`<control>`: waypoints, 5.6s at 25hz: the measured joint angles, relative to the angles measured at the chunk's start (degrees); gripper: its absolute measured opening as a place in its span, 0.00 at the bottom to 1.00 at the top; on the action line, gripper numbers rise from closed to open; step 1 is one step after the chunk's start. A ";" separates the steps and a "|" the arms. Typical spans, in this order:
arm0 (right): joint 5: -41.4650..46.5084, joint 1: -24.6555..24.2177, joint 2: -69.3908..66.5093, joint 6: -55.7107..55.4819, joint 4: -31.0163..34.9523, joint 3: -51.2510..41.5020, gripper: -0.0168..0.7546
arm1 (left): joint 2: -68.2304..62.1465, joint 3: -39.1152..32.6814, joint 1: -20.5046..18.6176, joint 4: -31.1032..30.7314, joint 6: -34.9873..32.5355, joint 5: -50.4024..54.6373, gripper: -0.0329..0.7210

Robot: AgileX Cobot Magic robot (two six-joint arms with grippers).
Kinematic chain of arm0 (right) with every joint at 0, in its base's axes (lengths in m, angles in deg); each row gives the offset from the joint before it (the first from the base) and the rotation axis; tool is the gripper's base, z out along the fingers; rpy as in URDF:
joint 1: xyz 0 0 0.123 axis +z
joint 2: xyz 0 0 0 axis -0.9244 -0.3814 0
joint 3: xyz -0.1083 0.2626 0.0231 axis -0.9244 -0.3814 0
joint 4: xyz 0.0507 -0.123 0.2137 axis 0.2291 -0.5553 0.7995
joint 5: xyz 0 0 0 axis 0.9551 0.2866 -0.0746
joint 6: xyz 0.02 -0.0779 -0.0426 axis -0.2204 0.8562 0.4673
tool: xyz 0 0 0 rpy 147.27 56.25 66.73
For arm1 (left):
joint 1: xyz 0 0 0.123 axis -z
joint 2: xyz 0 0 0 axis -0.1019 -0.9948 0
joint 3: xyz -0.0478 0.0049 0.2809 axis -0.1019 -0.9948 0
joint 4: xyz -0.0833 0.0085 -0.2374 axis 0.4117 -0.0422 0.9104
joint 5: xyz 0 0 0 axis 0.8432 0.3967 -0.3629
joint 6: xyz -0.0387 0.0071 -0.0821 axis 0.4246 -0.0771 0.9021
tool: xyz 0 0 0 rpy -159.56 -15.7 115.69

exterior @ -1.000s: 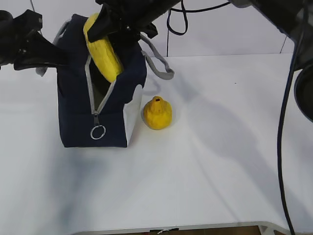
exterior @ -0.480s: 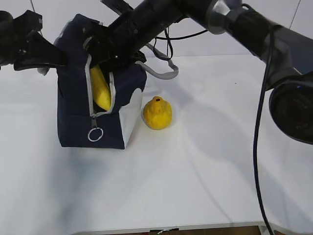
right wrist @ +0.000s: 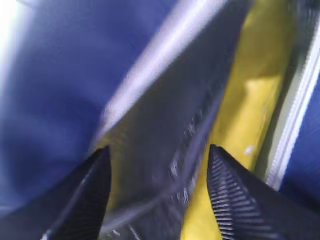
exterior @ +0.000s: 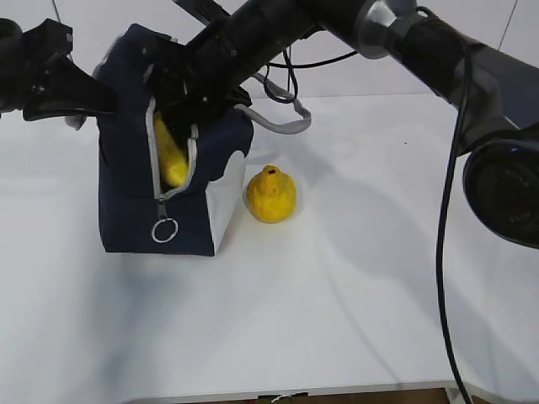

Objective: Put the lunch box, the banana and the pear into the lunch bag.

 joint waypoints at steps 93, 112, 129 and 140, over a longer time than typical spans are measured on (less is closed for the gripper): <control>-71.47 4.34 45.47 36.28 -7.59 -92.87 0.69 | 0.00 0.00 0.00 -7.91 -0.30 1.57 0.03; -82.95 4.89 41.62 5.12 -32.98 -92.87 0.69 | 0.00 0.00 0.00 -7.11 -0.21 1.69 0.03; -95.49 4.89 35.10 -9.88 -48.04 -92.87 0.69 | 0.00 0.00 0.00 -7.00 -0.21 1.69 0.03; -99.80 4.89 32.89 -10.24 -48.27 -92.87 0.69 | 0.00 0.00 0.00 -7.00 -0.21 1.69 0.03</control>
